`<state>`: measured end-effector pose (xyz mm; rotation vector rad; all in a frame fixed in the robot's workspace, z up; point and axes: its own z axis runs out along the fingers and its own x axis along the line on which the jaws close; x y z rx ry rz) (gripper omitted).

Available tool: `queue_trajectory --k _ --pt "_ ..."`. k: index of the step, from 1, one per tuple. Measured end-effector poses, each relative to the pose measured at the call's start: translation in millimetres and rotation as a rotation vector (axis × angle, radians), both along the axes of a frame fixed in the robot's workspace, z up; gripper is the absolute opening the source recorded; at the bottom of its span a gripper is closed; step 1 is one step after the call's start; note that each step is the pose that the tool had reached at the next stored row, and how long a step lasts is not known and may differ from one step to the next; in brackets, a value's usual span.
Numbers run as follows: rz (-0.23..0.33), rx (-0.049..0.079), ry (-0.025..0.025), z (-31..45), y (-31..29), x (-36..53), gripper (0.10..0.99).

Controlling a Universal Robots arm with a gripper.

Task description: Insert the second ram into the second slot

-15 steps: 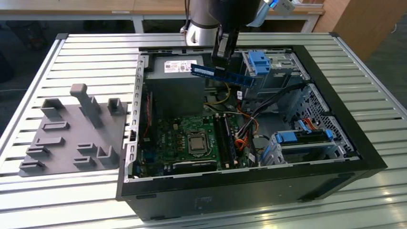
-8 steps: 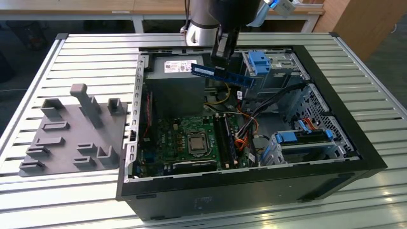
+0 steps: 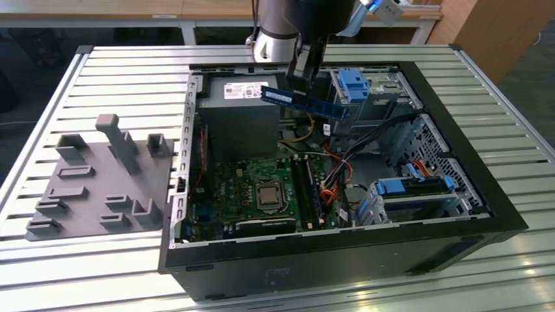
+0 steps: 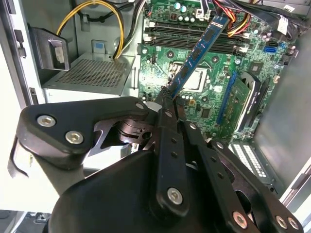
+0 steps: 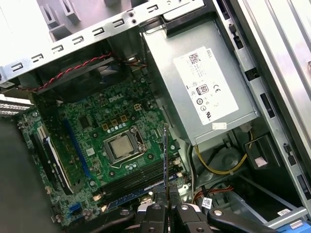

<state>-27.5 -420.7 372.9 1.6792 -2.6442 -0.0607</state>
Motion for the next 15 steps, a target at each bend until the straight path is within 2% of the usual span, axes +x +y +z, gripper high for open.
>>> queue_trajectory --k 15 --pt "-0.059 0.000 0.0000 0.0 0.0 0.0 0.133"
